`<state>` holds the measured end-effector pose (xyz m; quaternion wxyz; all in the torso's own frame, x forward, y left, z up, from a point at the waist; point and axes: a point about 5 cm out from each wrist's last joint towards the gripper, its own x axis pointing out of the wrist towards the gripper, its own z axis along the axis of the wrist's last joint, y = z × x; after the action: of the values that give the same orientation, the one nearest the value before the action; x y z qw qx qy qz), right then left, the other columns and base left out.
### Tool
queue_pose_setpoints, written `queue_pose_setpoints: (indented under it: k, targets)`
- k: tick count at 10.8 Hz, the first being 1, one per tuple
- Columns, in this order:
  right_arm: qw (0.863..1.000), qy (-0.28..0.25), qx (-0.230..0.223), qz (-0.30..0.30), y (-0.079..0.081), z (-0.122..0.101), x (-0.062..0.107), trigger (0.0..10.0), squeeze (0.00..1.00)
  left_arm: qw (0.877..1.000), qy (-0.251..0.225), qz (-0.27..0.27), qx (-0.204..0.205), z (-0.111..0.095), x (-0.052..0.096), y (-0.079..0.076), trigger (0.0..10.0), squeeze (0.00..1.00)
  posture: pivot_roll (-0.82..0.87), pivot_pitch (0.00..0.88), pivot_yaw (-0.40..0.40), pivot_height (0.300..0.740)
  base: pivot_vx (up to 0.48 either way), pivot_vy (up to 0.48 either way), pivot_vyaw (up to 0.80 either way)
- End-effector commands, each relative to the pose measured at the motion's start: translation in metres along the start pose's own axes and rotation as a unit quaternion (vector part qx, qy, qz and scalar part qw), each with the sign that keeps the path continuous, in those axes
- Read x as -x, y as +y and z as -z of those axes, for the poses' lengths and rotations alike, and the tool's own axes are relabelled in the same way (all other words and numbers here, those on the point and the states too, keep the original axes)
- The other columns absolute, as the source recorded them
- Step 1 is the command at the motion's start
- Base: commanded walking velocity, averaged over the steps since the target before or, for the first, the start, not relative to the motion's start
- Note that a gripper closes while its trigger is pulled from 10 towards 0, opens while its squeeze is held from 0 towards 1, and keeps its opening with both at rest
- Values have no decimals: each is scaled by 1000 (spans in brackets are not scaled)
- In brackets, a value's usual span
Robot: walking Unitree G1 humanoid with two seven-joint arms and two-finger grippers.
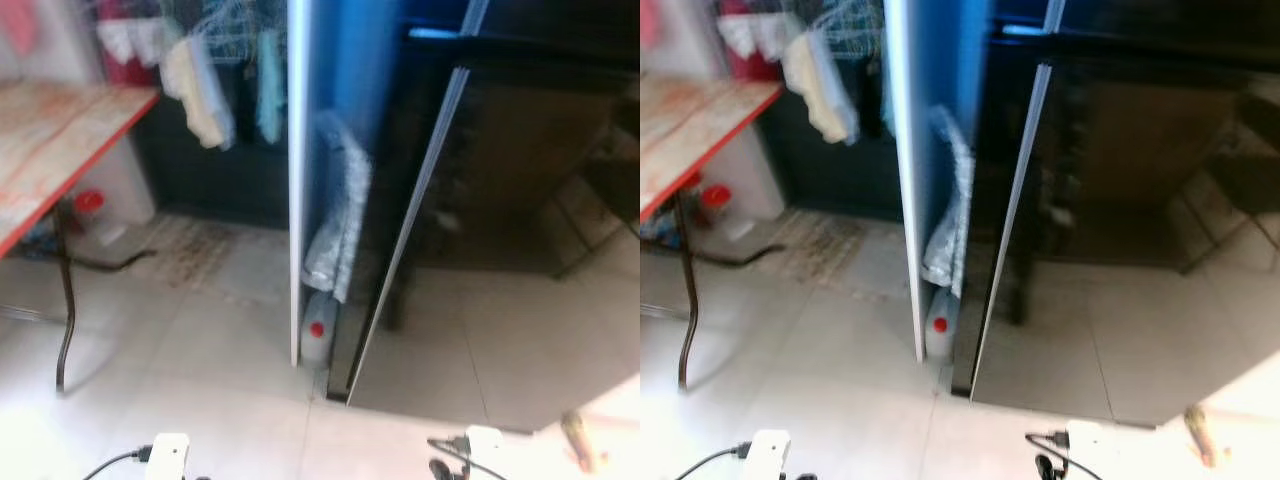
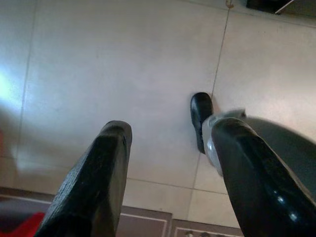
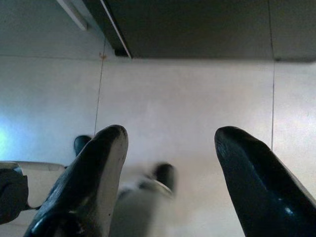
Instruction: Restocking fridge
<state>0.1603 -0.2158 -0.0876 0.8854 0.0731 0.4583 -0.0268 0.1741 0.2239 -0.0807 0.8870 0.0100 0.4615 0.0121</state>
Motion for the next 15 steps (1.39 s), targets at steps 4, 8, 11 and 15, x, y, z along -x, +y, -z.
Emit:
queue_pose_setpoints:
  k: [4, 8, 11, 15]
  targets:
    - [1000, 3, -8, 8, -4, 4, 2, 10000, 0, 1000, 12, 2, 7, 6, 1, -2, 10000, 0, 34, 55, -26, 740, 0, 339, 0]
    - [1000, 2, -6, 7, -4, 4, 2, 10000, 0, 1000, 13, 1, 6, 6, 1, -2, 10000, 0, 35, 53, -26, 740, 0, 336, 0]
    - [1000, -1, 9, 6, -5, 3, 2, 10000, 0, 1000, 10, 3, -6, 6, 1, -2, 10000, 0, 31, 43, -25, 740, 0, 104, 0]
    - [1000, 0, 12, 3, -4, 3, 2, 10000, 0, 1000, 11, 4, -10, 6, 1, -2, 10000, 0, 32, 37, -24, 740, 0, 0, 717]
